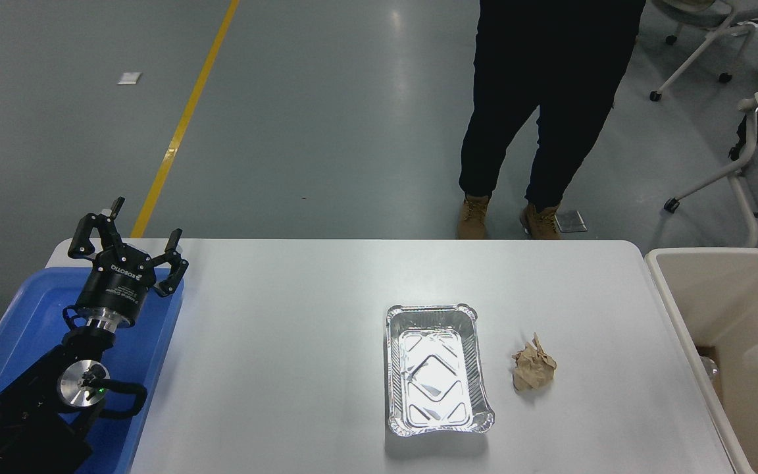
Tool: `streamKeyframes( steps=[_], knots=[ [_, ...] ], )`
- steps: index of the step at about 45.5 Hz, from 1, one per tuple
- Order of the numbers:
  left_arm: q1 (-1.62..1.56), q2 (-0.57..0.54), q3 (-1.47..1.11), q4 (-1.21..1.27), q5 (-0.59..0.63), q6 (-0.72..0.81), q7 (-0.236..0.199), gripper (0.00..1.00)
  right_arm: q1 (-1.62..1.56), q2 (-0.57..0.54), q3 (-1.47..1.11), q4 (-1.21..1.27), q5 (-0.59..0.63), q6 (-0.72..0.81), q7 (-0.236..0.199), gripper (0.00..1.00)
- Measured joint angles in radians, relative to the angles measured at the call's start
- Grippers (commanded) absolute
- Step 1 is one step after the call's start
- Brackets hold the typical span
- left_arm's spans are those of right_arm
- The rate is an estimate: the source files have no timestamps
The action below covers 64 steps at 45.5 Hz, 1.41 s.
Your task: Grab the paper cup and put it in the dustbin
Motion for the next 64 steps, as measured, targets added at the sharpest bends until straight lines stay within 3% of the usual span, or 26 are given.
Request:
streamKeyframes(
  steps=[3, 7, 10, 26, 43, 52, 64],
  knots=[
    [0.0, 0.0, 0.0, 0.0, 0.0, 0.0, 0.0, 0.98, -0.003, 0.003, 0.001, 0.0, 0.001, -0.001, 0.0, 0.43],
    [0.0, 0.0, 0.0, 0.0, 0.0, 0.0, 0.0, 0.98, -0.005, 0.007, 0.001, 0.0, 0.001, -0.007, 0.0, 0.72],
    [0.0, 0.0, 0.0, 0.0, 0.0, 0.0, 0.0, 0.98, -0.005, 0.008, 0.0, 0.0, 0.002, -0.014, 0.0, 1.0],
    [0.0, 0.0, 0.0, 0.0, 0.0, 0.0, 0.0, 0.98, 0.037, -0.018, -0.038, 0.062, 0.003, -0.031, -0.001, 1.0],
    [0.0, 0.0, 0.0, 0.0, 0.0, 0.0, 0.0, 0.98, 0.468, -0.189, -0.398, 0.489, 0.001, 0.005, 0.0, 1.0],
    [0.0, 0.0, 0.0, 0.0, 0.0, 0.0, 0.0, 0.98, 0.746, -0.189, -0.551, 0.629, -0.009, 0.139, 0.0, 1.0],
    [0.0, 0.0, 0.0, 0.0, 0.0, 0.0, 0.001, 0.98, 1.049, -0.099, -0.627, 0.737, -0.014, 0.389, 0.0, 1.0]
  ],
)
